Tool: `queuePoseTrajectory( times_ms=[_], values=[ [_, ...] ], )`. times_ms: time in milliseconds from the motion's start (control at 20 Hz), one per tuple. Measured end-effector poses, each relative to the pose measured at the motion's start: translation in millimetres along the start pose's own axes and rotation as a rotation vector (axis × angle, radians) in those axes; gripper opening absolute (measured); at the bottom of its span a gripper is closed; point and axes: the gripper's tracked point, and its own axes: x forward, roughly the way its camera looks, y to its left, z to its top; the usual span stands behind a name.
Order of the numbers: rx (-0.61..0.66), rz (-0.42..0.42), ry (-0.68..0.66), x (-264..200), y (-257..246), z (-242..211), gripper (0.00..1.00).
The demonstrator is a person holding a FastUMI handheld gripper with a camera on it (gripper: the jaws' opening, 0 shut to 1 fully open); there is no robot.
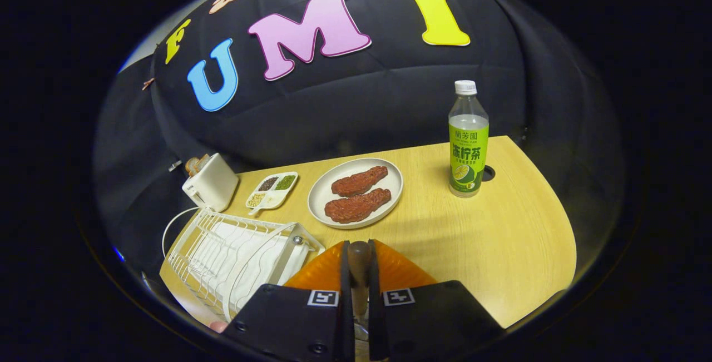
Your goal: Take the plate from the dish rack, then take the spoon from the basket and place it into the plate.
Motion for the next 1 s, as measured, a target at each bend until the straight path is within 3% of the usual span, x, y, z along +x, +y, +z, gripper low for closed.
queuePoseTrajectory(
  times_ms=[300,700,1000],
  values=[
    [-0.134,-0.034,-0.029,-26.0,18.3,7.0,0.12],
    [-0.135,-0.140,-0.134,-104.5,42.7,66.0,0.12],
    [-0.093,-0.178,-0.180,-177.7,78.2,73.9,0.12]
  ],
)
